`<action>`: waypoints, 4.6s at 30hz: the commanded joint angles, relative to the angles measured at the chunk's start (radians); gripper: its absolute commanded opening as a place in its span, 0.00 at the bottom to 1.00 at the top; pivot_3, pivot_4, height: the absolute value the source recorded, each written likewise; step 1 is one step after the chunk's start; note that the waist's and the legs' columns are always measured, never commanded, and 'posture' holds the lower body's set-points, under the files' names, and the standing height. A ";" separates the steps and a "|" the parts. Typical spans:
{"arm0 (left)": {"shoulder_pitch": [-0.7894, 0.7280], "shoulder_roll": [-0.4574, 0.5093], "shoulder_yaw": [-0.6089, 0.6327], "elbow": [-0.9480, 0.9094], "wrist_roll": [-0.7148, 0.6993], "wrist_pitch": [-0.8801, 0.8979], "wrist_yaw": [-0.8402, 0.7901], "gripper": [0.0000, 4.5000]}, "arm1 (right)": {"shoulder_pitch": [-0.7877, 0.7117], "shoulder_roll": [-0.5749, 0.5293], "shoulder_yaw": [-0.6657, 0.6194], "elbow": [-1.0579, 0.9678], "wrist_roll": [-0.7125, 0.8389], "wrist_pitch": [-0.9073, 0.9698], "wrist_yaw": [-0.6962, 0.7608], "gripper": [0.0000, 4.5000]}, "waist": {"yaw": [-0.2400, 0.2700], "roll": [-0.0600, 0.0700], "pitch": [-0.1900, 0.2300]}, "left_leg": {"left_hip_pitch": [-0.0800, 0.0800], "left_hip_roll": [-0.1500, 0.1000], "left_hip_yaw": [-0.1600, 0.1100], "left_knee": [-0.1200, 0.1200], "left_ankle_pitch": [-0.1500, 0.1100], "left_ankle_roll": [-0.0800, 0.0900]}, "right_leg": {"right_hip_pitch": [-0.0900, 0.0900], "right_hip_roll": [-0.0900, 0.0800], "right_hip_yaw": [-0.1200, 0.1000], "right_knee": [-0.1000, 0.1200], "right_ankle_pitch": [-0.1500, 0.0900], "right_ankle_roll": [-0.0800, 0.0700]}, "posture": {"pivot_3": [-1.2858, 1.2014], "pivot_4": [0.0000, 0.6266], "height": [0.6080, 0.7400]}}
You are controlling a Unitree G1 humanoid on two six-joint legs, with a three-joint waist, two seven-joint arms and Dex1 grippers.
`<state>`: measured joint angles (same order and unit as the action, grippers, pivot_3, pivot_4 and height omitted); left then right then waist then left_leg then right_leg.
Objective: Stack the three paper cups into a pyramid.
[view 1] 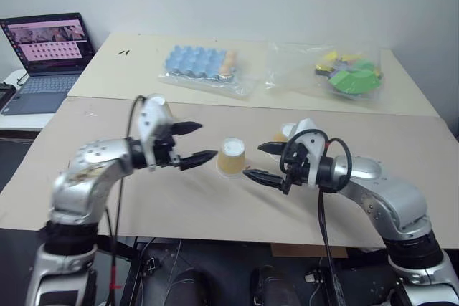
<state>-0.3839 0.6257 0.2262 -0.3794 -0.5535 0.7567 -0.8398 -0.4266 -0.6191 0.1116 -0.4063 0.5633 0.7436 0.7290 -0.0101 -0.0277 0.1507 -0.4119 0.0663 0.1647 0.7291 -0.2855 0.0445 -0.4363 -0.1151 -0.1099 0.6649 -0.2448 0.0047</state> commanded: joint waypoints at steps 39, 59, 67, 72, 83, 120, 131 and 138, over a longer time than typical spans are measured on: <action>-0.649 -0.229 -0.067 1.435 0.435 -0.801 0.345 0.65 | -0.005 0.017 -0.059 -0.050 0.006 -0.016 -0.016 1.00 | 0.015 -0.001 0.000 | -0.004 -0.005 0.002 -0.001 0.000 0.000 | -0.002 -0.001 -0.004 -0.001 0.000 0.000 | 0.52 0.24 0.75; -0.295 -0.016 -0.208 0.568 0.142 -0.414 -0.316 0.57 | 0.012 0.022 -0.040 -0.043 -0.019 -0.017 -0.036 1.00 | -0.008 -0.001 0.000 | -0.005 -0.002 0.002 -0.001 0.000 0.000 | -0.003 0.001 -0.004 -0.001 -0.001 0.001 | 0.52 0.24 0.75; -0.297 0.008 -0.268 0.605 0.204 -0.445 -0.374 0.57 | 0.017 0.022 -0.054 -0.050 -0.015 -0.015 -0.047 1.00 | 0.008 -0.001 0.000 | -0.003 -0.001 0.000 0.001 0.001 -0.002 | -0.001 0.001 -0.003 0.001 0.000 0.000 | 0.52 0.24 0.75; -0.320 -0.057 -0.335 0.678 0.260 -0.510 -0.388 0.57 | 0.027 0.016 -0.074 -0.066 -0.007 -0.008 -0.060 1.00 | 0.012 -0.001 0.000 | -0.004 -0.002 0.001 0.001 0.001 -0.001 | -0.002 0.001 -0.003 0.000 0.000 0.000 | 0.52 0.24 0.75; -0.381 -0.137 -0.366 0.813 0.309 -0.605 -0.394 0.57 | 0.058 0.001 -0.111 -0.112 0.006 0.018 -0.084 1.00 | 0.013 -0.001 0.000 | -0.004 -0.002 0.001 0.001 0.001 -0.001 | -0.002 0.001 -0.003 0.000 0.000 0.000 | 0.52 0.24 0.75; -0.265 0.199 -0.130 0.218 0.026 -0.126 -0.357 0.99 | -0.044 0.016 -0.163 0.360 -0.208 -0.157 -0.110 1.00 | -0.002 0.000 0.001 | -0.001 0.000 0.003 0.001 0.001 -0.001 | -0.003 0.002 0.003 0.002 0.000 0.001 | 0.52 0.24 0.75; -0.208 0.225 -0.090 0.154 -0.009 -0.090 -0.299 0.99 | -0.174 0.106 -0.102 0.489 -0.256 -0.197 -0.095 1.00 | -0.003 0.000 0.001 | -0.002 -0.001 0.003 0.000 0.001 -0.001 | -0.003 0.002 0.003 0.002 0.000 0.001 | 0.52 0.24 0.75; -0.176 0.238 -0.075 0.125 -0.029 -0.074 -0.272 0.99 | -0.250 0.153 -0.104 0.572 -0.275 -0.222 -0.096 1.00 | -0.005 0.001 0.001 | -0.002 -0.001 0.003 0.000 0.001 -0.001 | -0.004 0.002 0.003 0.002 0.000 0.001 | 0.52 0.24 0.75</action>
<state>-0.5576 0.8422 0.1155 -0.2230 -0.5570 0.6810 -1.1210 -0.6556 -0.4728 0.0263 0.1680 0.2917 0.5526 0.6315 -0.0148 -0.0271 0.1519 -0.4135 0.0655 0.1682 0.7293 -0.2848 0.0434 -0.4400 -0.1135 -0.1067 0.6670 -0.2450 0.0052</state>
